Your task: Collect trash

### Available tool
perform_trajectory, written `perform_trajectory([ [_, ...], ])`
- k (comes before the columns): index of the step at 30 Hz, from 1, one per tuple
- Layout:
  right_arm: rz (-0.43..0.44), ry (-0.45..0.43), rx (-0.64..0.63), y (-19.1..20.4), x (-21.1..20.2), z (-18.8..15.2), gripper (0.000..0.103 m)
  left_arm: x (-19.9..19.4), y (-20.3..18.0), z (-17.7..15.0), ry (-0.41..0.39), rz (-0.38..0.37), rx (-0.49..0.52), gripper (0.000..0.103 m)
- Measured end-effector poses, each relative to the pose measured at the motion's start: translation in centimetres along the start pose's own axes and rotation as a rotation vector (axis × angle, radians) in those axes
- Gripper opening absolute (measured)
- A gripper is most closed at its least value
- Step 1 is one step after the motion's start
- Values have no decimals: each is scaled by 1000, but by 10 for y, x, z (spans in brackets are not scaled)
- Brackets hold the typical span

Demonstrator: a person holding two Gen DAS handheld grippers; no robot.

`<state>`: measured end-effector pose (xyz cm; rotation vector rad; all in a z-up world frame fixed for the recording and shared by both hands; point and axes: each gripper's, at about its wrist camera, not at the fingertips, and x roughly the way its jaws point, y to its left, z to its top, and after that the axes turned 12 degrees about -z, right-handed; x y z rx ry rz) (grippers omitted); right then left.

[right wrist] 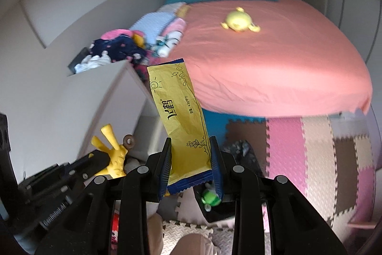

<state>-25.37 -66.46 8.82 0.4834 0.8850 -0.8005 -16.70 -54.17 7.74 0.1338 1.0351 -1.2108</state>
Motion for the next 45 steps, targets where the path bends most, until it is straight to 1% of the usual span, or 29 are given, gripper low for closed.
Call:
perform_trajectory([
  [4, -12, 54, 42, -25, 17, -7, 32, 31, -15, -13, 55, 15, 37, 10],
  [9, -33, 109, 48, -36, 39, -12, 32, 67, -27, -27, 121, 41, 62, 11],
  [10, -38, 133, 32, -36, 46, -11, 33, 73, -28, -28, 133, 45, 72, 11],
  [11, -51, 153, 19, -35, 53, -10, 41, 80, -29, -30, 151, 54, 83, 11],
  [12, -69, 163, 11, -34, 57, -9, 77, 84, -30, -31, 156, 69, 87, 21],
  [13, -113, 163, 10, -35, 61, -7, 94, 85, -30, -33, 147, 102, 88, 77],
  [14, -134, 141, 14, -37, 62, -8, 101, 82, -28, -33, 110, 147, 83, 96],
  [15, -160, 125, 17, -38, 63, -8, 101, 78, -27, -35, 55, 165, 93, 98],
  [16, -160, 132, 21, -40, 65, -8, 101, 75, -26, -35, 23, 185, 107, 97],
  [17, -146, 149, 29, -41, 68, -9, 101, 74, -25, -33, 14, 193, 114, 97],
  [19, -136, 174, 28, -43, 74, -11, 101, 75, -20, -28, 27, 197, 110, 97],
  [22, -158, 170, -1, -36, 77, -11, 101, 74, -18, -22, 28, 195, 124, 97],
  [25, -139, 175, 0, -32, 78, -11, 101, 70, -15, -22, 19, 189, 128, 97],
  [29, -138, 178, -17, -22, 77, -9, 101, 59, -13, -23, 18, 176, 103, 97],
  [33, -128, 170, -33, -8, 72, -6, 101, 50, -4, -23, 11, 181, 96, 97],
  [39, -99, 135, -77, 29, 55, -2, 101, 20, 15, -21, -31, 202, 75, 97],
  [45, -48, 103, -130, 80, 39, -2, 101, -22, 51, -21, -71, 252, 36, 97],
])
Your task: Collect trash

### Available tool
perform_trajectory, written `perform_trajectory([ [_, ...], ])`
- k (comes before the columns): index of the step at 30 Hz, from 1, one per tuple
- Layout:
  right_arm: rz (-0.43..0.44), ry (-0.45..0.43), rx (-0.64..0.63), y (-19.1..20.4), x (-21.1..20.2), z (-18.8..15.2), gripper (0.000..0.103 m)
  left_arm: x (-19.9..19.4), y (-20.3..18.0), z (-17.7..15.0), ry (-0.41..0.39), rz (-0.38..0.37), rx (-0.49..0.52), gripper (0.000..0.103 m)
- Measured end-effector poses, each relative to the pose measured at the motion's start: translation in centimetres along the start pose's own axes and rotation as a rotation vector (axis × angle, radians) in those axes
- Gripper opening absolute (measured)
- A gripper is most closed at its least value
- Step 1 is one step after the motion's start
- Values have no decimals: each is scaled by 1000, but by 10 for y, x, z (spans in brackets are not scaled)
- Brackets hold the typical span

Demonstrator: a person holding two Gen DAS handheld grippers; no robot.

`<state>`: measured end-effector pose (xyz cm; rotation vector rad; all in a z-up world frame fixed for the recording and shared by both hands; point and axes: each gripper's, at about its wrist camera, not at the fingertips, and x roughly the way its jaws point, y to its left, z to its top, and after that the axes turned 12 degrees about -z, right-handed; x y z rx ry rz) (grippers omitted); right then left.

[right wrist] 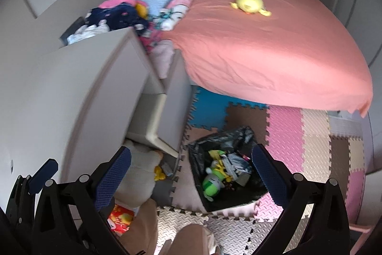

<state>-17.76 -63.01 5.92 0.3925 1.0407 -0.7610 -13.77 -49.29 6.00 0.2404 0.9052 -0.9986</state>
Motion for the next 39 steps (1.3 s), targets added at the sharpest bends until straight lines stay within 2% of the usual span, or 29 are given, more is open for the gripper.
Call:
perform_trajectory([
  [7, 79, -26, -103, 85, -21, -4, 101, -46, 69, -10, -38, 75, -60, 97],
  [15, 164, -44, -217, 182, -42, -25, 101, -101, 162, -42, -79, 181, -196, 97],
  [28, 248, -41, -367, 330, -58, -92, 101, -191, 296, -137, -131, 316, -445, 98],
  [34, 249, -32, -414, 374, -56, -130, 101, -214, 339, -176, -123, 359, -513, 97],
  [39, 230, -27, -404, 391, -54, -158, 101, -220, 364, -202, -91, 372, -526, 98],
])
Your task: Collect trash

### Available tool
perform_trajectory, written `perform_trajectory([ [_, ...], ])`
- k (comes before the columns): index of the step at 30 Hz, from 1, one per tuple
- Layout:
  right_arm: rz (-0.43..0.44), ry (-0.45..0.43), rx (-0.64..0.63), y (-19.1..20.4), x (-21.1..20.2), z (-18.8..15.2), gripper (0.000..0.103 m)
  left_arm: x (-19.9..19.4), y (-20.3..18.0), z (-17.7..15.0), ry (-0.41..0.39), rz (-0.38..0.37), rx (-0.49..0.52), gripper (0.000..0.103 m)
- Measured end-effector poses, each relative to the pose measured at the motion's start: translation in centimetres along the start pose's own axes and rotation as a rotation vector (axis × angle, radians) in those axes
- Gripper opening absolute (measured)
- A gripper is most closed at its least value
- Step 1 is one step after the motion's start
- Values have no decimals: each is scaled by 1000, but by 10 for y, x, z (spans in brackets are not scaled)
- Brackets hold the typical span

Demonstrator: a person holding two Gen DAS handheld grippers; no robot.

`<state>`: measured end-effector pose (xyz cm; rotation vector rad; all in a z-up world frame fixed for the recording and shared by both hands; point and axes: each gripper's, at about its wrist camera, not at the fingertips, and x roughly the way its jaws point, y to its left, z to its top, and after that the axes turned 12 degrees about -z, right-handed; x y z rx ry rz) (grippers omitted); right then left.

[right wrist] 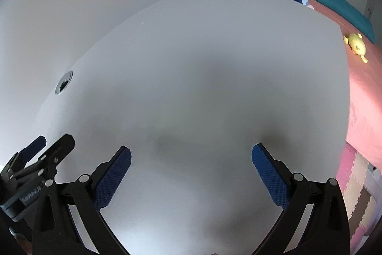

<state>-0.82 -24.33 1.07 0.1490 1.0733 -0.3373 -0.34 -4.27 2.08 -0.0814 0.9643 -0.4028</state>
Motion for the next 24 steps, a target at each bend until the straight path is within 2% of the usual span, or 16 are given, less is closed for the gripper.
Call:
perform_trajectory([
  [7, -57, -58, 28, 18, -3, -16, 101, 8, 21, -3, 25, 2, 5, 98],
  [16, -171, -108, 30, 28, 2, -24, 101, 13, 25, -4, 12, 62, 48, 98],
  [24, -184, -110, 46, 26, 5, -21, 101, 15, 25, -1, 12, 69, 41, 98],
])
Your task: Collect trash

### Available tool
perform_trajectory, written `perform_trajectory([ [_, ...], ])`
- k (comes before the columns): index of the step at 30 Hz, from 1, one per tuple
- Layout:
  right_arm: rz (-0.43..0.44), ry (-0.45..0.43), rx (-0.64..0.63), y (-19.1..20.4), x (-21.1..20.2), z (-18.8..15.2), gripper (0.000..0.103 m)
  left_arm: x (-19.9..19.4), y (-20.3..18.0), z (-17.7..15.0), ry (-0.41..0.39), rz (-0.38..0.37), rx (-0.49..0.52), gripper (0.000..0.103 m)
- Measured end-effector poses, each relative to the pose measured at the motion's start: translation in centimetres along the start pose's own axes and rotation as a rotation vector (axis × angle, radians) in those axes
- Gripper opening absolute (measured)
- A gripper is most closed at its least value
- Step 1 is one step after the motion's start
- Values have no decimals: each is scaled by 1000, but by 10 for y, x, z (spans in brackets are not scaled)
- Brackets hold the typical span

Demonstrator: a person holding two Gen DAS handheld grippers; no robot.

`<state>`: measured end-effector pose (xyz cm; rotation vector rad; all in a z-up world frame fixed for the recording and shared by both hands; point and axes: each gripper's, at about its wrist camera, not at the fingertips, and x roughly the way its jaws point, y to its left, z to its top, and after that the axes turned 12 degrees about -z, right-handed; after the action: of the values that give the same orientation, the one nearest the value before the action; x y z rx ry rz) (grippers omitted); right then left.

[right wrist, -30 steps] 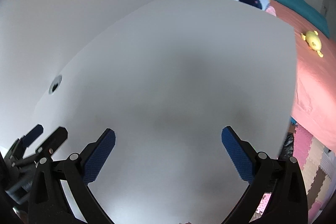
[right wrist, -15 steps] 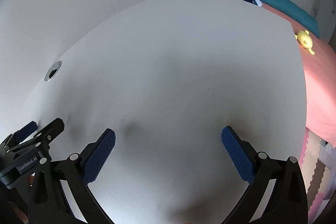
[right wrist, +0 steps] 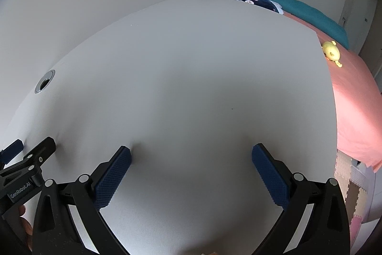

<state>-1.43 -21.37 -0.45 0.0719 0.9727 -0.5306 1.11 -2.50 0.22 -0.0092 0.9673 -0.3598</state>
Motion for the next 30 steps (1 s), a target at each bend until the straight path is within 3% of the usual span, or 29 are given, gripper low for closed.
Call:
perform_trajectory([
  [30, -3, 0, 0, 1, 3, 2, 101, 1, 1, 1, 0, 0, 0, 98],
])
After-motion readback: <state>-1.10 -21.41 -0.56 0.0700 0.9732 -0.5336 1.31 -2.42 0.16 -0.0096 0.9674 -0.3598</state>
